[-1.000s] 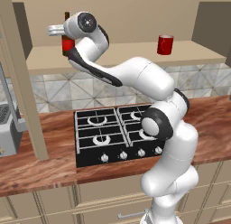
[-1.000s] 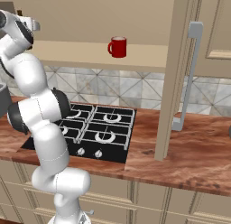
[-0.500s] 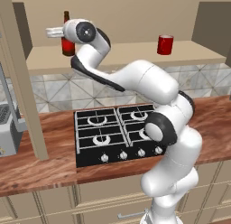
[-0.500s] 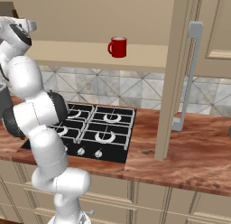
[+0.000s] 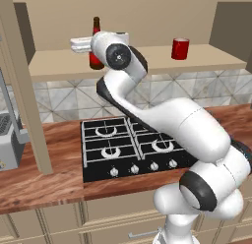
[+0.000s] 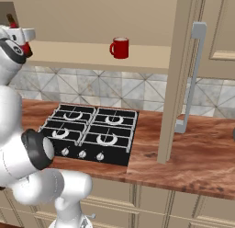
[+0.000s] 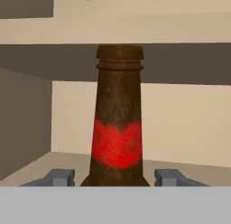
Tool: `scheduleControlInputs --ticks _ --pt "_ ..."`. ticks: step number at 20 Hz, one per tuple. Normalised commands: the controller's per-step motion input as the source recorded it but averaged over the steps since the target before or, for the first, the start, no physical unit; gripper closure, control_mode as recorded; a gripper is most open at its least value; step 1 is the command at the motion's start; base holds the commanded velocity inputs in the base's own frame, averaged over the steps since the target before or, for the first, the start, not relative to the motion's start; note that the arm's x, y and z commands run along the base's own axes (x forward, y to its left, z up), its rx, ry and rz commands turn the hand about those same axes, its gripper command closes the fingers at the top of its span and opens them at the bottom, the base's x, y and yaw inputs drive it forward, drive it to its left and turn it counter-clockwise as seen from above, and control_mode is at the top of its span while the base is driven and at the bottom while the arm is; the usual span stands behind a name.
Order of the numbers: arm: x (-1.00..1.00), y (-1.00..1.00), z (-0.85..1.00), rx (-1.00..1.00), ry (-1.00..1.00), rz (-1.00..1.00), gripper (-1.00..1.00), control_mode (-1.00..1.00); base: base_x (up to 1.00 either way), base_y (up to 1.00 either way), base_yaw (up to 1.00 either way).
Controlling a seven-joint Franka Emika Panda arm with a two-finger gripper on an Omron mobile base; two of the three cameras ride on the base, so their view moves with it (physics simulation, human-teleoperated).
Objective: Open the cabinet directly in front. Then move the beer and the mug to the dining counter with the jar on it.
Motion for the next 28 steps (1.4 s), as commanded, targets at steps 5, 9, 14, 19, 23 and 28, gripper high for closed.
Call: scheduleControlInputs --ticks 5,9,14,19,23,28 --pt "-1.00 -1.00 -0.23 0.00 -0.01 -0.10 1.00 -1.00 0.00 0.00 0.00" --pt "-1.00 -1.00 -0.23 0.00 0.02 -0.12 1.00 -1.00 0.00 0.00 0.00" --pt "-1.00 -1.00 -0.48 0.00 0.25 -0.13 1.00 -1.00 0.00 0.00 0.00" --pt "-0.78 -0.86 -0.65 -0.03 0.10 -0.13 1.00 -1.00 0.00 0.00 0.00" --pt "-0.03 -0.30 -0.05 0.00 -0.19 -0.01 1.00 -1.00 0.00 0.00 0.00" --pt "-0.05 -0.24 0.00 0.00 -0.33 0.00 1.00 -1.00 0.00 0.00 0.00"
